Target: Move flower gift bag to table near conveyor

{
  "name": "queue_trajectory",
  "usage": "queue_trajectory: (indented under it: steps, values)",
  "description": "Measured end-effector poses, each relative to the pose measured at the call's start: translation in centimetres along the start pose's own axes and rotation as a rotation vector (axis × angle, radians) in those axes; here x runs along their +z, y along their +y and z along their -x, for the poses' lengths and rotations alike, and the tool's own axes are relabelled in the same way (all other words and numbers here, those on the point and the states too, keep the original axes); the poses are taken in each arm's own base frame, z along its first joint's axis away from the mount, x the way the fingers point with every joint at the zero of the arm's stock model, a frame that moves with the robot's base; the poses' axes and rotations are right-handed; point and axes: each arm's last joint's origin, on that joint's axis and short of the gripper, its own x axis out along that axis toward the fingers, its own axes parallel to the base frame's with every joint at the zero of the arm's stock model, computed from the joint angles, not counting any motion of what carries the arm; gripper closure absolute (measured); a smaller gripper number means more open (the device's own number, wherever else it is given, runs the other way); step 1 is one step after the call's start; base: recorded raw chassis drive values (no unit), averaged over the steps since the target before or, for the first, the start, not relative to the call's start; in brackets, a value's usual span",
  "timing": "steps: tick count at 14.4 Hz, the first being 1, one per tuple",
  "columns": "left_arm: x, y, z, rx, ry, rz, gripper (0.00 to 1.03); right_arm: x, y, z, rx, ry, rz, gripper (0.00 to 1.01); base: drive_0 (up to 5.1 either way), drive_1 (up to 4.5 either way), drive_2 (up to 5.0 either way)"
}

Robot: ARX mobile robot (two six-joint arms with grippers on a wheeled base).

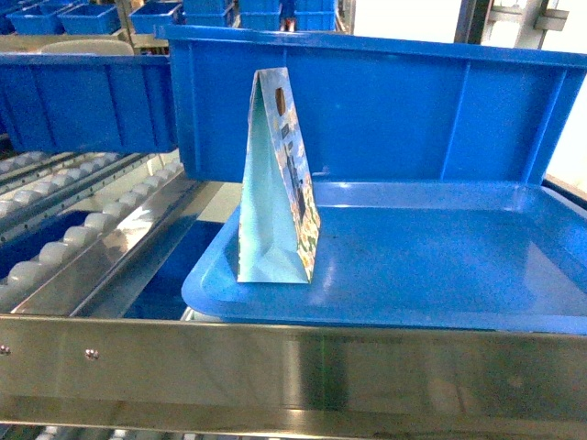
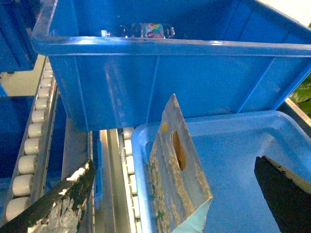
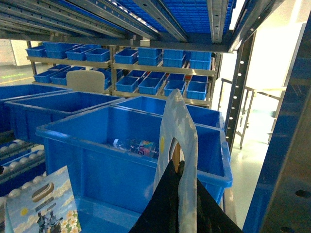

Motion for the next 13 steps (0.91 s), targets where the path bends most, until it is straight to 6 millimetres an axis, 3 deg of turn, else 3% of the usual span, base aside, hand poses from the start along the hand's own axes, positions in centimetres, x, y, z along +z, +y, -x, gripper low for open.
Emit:
queue_trajectory:
  steps: [4,9,13]
  values:
    - [1.1,-1.0,-2.8,-0.003,0.039,-0.018,0.05,0.0,0.0,0.0,0.000,0.000,0.000,0.99,0.0,0.00,0.0]
    - [0.0,-2.7,-5.9,-0.036,0.108,-0.045,0.05,0.0,0.0,0.0,0.000,0.000,0.000,0.99,0.0,0.00,0.0]
    - [-0.4,-3.7,-6.3,-0.046,0.137,-0.063,0.05,0.0,0.0,0.0,0.000,0.001,0.000,0.99,0.0,0.00,0.0]
